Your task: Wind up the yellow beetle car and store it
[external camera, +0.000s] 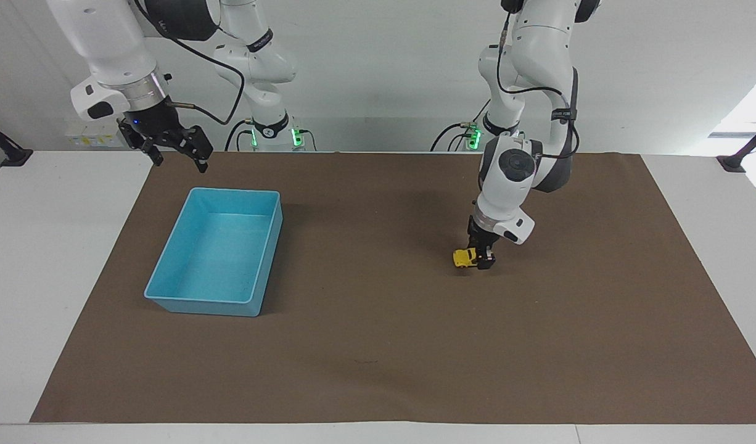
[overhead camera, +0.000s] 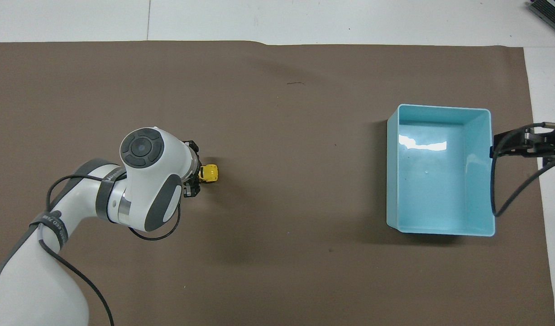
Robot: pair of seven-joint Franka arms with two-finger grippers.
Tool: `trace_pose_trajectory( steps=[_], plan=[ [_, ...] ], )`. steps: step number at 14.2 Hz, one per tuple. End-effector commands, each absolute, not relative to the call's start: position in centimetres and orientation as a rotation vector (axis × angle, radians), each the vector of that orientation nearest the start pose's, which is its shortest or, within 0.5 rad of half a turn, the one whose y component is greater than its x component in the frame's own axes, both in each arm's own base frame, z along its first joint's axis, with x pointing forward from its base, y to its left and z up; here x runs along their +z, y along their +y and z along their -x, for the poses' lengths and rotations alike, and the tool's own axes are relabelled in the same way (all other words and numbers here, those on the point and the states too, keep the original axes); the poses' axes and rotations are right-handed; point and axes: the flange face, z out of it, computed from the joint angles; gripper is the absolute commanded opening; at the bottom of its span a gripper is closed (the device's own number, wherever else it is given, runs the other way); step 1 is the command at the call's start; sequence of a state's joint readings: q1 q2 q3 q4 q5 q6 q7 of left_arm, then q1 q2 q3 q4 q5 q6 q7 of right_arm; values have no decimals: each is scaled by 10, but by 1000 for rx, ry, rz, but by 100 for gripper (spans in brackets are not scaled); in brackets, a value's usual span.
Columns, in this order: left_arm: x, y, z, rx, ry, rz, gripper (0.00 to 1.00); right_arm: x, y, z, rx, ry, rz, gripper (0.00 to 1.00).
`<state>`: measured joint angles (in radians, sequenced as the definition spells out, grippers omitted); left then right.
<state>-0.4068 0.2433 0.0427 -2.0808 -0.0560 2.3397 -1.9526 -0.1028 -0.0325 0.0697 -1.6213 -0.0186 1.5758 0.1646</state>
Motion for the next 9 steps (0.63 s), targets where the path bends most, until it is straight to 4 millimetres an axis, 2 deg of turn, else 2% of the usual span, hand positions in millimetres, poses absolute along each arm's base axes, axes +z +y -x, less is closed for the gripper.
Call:
trace_pose_trajectory(
  steps=[1, 6, 7, 8, 9],
  plan=[
    [283, -163, -553, -31, 2298, -2141, 1, 620, -21, -536, 3, 266, 3153, 100],
    [283, -126, -565, -13, 2293, -2123, 16, 620, -21, -536, 3, 266, 3153, 100],
    [283, -121, -566, -13, 2293, -2123, 45, 620, -21, -536, 3, 266, 3153, 100],
    [283, -120, -567, -12, 2287, -2130, 99, 620, -21, -536, 3, 266, 3153, 100],
    [285, -119, -568, -14, 2289, -2129, 100, 620, -21, -536, 3, 266, 3153, 100]
  ],
)
